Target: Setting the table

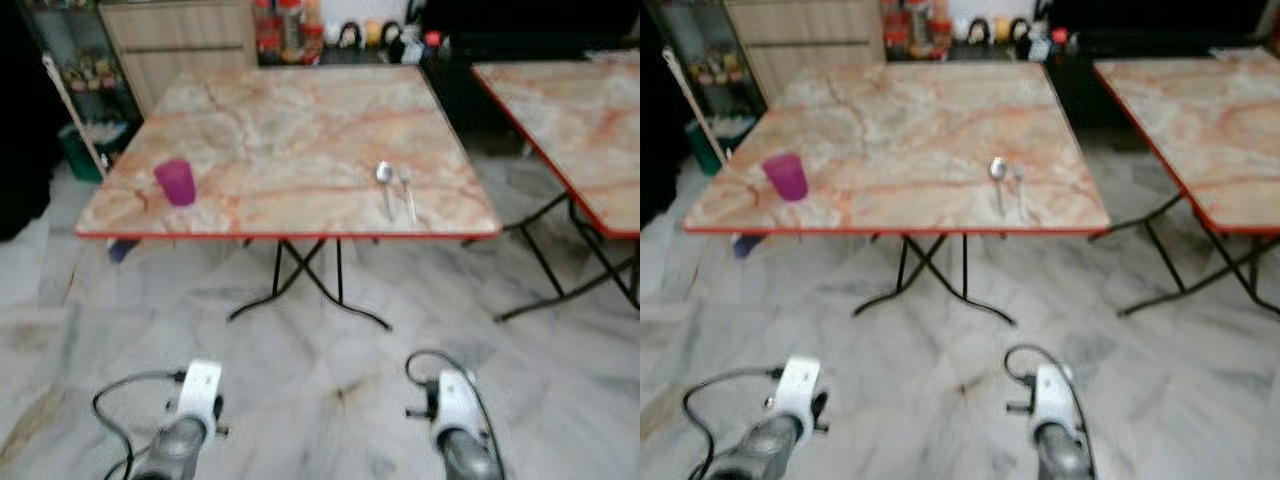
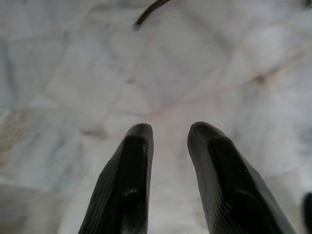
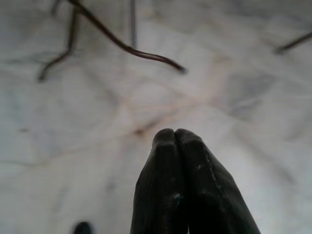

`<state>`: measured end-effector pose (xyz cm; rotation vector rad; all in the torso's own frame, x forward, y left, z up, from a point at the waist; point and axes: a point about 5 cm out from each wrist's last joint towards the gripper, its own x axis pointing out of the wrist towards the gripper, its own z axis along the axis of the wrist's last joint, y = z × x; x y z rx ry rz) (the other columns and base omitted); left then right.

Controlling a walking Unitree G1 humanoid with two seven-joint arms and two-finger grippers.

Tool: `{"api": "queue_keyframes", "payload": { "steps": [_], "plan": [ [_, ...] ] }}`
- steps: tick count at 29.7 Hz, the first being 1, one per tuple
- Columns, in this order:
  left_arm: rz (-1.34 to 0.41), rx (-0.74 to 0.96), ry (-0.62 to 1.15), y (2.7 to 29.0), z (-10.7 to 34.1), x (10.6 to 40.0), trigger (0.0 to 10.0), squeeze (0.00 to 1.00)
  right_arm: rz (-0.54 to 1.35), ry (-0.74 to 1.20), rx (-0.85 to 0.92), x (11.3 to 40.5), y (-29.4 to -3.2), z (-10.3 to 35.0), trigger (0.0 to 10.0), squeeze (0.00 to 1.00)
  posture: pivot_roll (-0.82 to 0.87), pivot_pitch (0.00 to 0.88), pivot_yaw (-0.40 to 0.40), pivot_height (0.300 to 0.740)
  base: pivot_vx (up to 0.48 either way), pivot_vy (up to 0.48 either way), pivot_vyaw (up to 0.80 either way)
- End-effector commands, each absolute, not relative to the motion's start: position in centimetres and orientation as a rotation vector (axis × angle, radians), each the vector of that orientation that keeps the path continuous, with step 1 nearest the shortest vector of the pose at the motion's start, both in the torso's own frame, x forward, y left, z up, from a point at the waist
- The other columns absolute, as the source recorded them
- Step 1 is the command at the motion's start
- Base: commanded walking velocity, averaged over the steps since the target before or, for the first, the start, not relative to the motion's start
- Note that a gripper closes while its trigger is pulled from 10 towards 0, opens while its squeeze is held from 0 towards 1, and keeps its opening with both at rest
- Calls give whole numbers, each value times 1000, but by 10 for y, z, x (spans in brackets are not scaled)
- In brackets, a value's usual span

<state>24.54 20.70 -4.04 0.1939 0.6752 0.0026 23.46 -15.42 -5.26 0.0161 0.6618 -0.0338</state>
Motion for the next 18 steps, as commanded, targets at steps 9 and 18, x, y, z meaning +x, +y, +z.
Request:
{"api": "queue_keyframes", "payload": {
  "steps": [9,18],
  "plan": [
    [-13,192,673,200,-41,247,10000,0,-50,655,-22,232,-166,-53,10000,0,30,95,24,740,354,0,0],
    [-14,187,679,198,-42,246,10000,0,-14,620,-56,234,-165,-50,10000,0,25,98,15,740,351,0,0]
  ]
}}
